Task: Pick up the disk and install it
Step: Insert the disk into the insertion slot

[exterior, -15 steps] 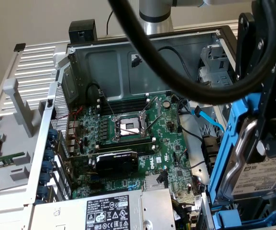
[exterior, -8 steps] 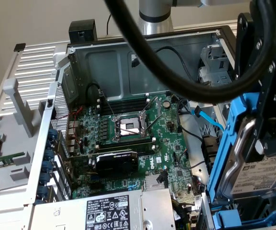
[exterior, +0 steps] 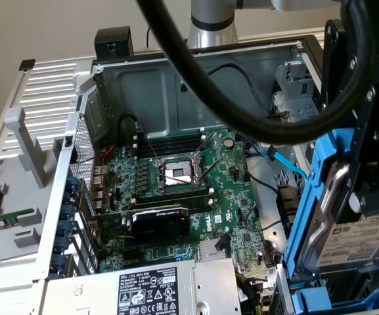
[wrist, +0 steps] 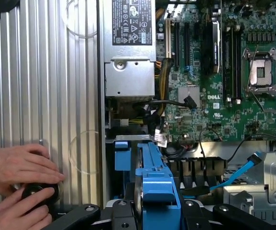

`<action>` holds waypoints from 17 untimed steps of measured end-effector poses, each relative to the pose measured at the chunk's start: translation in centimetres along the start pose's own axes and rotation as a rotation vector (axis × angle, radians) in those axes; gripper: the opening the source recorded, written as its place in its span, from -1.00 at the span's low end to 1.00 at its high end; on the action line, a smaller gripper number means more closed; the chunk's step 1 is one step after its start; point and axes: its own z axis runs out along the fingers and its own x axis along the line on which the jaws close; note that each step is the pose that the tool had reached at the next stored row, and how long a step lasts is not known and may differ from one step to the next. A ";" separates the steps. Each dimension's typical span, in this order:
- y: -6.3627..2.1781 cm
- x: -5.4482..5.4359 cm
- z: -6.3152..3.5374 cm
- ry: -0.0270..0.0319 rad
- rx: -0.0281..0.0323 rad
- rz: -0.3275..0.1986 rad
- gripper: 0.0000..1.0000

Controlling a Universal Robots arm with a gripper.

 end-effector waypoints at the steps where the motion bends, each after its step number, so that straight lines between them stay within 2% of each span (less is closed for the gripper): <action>1: 0.00 0.0 0.03 0.0001 0.0000 0.000 -0.26; 17: 0.02 0.0 0.67 -0.0001 0.0006 0.004 -0.26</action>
